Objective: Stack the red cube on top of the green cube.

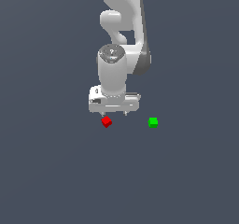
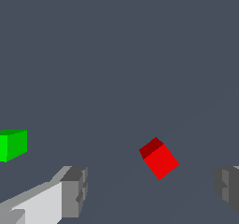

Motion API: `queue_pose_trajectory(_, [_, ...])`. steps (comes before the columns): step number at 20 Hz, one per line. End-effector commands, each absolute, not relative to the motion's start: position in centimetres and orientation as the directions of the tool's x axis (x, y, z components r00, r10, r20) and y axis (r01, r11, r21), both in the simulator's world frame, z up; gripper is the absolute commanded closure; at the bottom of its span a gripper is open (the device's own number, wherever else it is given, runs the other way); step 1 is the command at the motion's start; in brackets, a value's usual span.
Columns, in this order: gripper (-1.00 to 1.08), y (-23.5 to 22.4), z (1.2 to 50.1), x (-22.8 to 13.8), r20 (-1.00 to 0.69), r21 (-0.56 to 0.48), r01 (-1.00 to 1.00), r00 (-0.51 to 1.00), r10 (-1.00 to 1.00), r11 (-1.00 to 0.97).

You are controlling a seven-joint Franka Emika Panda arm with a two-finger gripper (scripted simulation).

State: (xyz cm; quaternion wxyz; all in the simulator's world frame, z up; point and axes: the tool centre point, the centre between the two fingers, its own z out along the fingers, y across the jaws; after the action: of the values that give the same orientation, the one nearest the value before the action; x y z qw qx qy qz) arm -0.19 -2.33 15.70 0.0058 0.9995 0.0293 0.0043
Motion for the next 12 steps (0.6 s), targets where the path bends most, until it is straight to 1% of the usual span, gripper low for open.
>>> queue_pose_trajectory(1, [-0.92,-2.5,15.3,-0.5,0.007,0.011,0.091,0.996,0.091,-0.996])
queue_pose_trajectory(12, [-0.92,-3.9,12.2,-2.2,0.004,0.007,0.318,0.948,0.318,-0.948])
